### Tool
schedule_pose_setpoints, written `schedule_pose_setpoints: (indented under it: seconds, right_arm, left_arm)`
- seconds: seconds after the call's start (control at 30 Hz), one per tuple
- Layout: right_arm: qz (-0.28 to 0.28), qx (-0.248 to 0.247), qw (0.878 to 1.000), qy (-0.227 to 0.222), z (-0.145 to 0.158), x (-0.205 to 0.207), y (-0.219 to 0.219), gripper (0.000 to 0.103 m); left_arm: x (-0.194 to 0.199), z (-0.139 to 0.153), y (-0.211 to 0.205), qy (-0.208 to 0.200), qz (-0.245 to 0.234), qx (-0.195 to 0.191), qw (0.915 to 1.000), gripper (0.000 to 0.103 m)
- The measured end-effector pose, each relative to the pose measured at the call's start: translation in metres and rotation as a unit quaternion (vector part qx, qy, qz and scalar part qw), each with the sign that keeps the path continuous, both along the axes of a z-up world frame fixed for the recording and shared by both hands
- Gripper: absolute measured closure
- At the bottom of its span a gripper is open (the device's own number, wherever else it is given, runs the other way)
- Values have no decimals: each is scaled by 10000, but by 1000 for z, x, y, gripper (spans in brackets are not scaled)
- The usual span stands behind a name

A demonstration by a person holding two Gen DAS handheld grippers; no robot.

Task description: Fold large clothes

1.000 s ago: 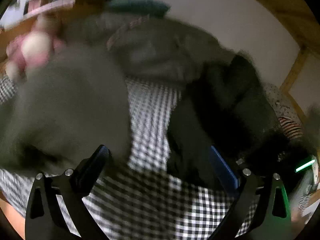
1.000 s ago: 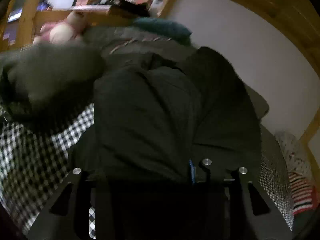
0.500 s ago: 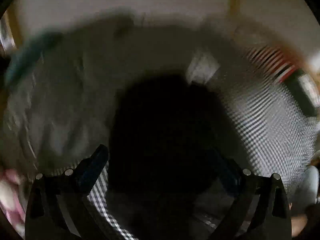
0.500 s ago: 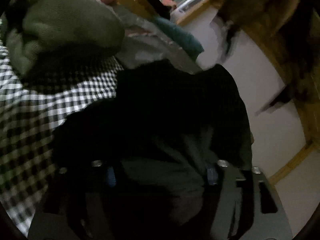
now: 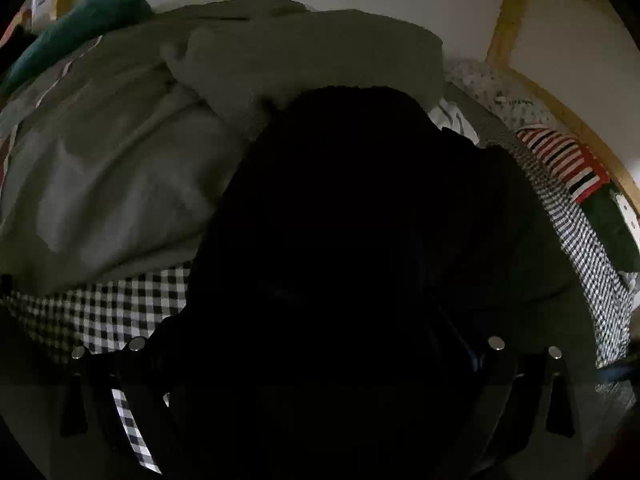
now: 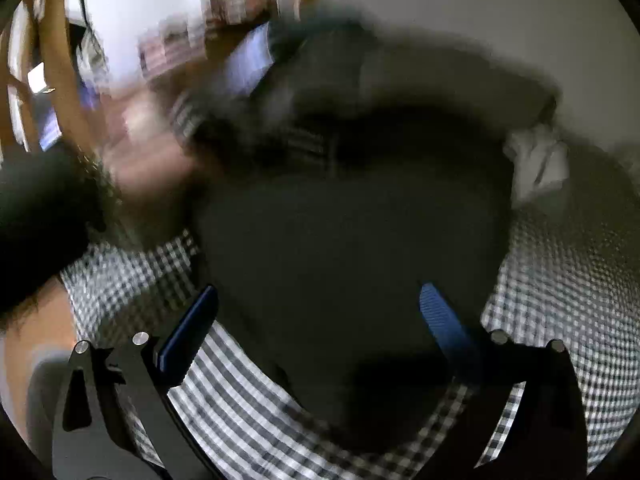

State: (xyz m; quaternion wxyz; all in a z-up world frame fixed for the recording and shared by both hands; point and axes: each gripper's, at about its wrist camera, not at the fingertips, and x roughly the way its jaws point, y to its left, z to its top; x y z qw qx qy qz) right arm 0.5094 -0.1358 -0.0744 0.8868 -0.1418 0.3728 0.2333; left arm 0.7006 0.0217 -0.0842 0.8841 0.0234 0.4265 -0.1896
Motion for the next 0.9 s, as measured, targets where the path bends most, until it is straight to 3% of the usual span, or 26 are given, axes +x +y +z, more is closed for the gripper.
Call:
schedule_pose_setpoints:
  seconds: [0.03,0.07,0.1,0.2,0.23,0.27,0.3,0.33,0.37,0.4,0.43,0.47,0.53,0.63,0.67,0.73,0.77,0.9]
  right_arm:
    - [115,-747,9969,-212,-13,-4,16,2]
    - [187,-1691,9844,-455,-32,-11,35,2]
    - [108,-2046,9766,-647,-45,-18,42,2]
    - [-15,-1379,9883,-649,-39,-25,27,1]
    - [-61,-1222,9906,-603,-37,-26,24,2]
    - [-83,-1102,9922,-570,-32,-27,22,2]
    - [-44,-1012,9934,-538,-27,-28,21,2]
    - [115,-833,9953,-487,-18,-29,20,2]
    - [492,-431,9974,-301,-1,-35,10,2]
    - [780,-106,9968,-114,10,-39,-2,3]
    - [1211,525,9912,96,31,-45,-21,3]
    - [1275,894,9878,8,46,-47,-36,3]
    - [868,1323,9872,-193,69,-35,-60,3]
    - [-792,1424,9866,40,68,29,-85,3]
    - [-1193,1471,9809,433,55,56,-89,3]
    - [-1188,1164,9765,1368,16,92,-76,3]
    - [-1129,949,9795,1376,-1,98,-66,3]
    - [-1087,1029,9806,1265,-15,95,-67,2]
  left_arm:
    - [-5,4,4,58,41,46,10000,4]
    - [-9,12,5,106,77,113,9999,4]
    - [-15,23,5,126,214,157,9996,4]
    - [-51,56,4,-260,1017,-32,9945,4]
    - [-60,58,-2,-363,1001,-64,9943,4]
    - [-66,55,-9,-430,953,83,9945,4]
    - [-68,37,-21,-419,991,692,9918,4]
    - [-69,22,-23,-321,1041,791,9909,4]
    - [-75,11,-14,-250,1216,478,9911,4]
    - [-85,2,2,-163,1485,-223,9885,4]
    - [-94,-3,13,-116,1548,-661,9857,4]
    - [-100,-7,18,-150,1519,-820,9849,4]
    - [-114,-15,25,-328,1432,-1037,9837,4]
    - [-123,-20,26,-514,1461,-1127,9815,4]
    - [-125,-20,24,-555,1480,-1094,9814,4]
    - [-125,-20,24,-532,1517,-1054,9814,4]
    - [-124,-21,22,-489,1557,-957,9819,4]
    - [-122,-23,24,-438,1503,-923,9833,4]
